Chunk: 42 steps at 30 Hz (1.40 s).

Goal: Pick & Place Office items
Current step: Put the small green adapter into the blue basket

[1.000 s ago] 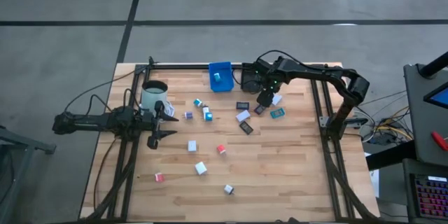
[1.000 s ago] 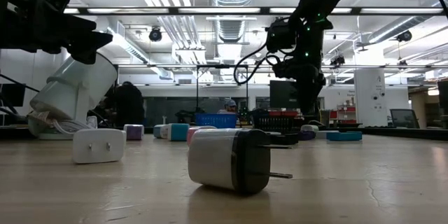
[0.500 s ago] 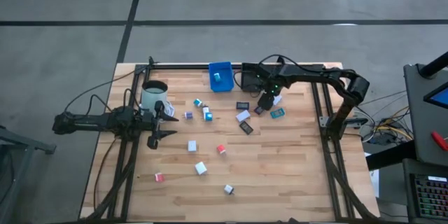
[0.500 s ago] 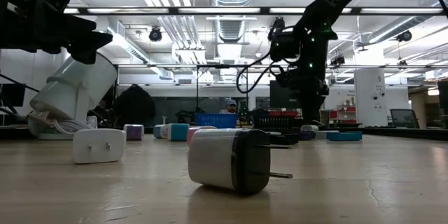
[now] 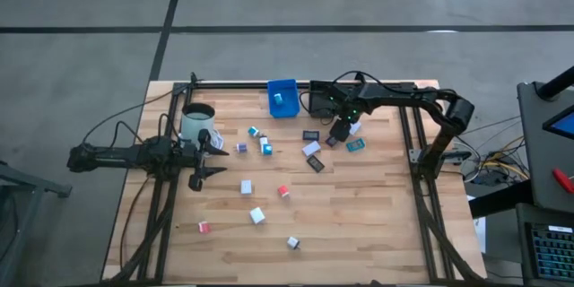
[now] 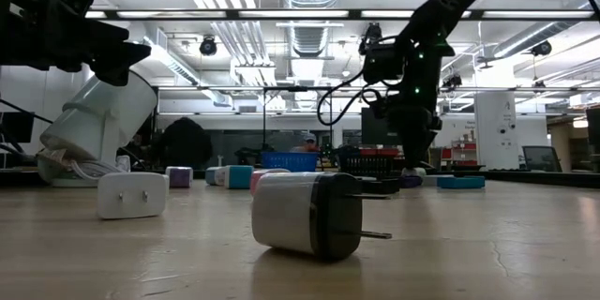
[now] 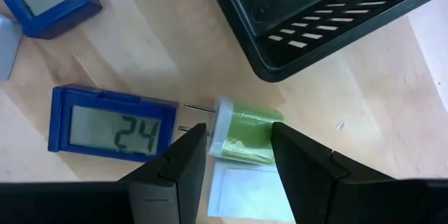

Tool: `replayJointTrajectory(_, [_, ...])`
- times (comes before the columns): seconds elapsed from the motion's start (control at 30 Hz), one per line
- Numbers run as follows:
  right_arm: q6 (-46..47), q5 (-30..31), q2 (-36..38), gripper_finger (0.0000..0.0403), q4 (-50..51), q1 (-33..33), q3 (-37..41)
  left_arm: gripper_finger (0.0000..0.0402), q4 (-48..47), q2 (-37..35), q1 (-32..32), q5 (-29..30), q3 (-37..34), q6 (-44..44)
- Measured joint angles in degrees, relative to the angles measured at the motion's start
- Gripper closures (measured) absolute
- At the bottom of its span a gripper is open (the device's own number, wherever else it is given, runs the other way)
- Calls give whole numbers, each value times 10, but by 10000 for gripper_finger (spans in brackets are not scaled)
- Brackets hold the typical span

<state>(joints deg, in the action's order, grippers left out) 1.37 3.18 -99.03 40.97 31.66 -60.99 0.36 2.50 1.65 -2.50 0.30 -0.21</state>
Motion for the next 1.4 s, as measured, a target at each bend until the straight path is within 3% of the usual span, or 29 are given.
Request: replayJointTrajectory(1.4, [6,-2,39,245,8,0,0,174,0,0,0,0,0,0])
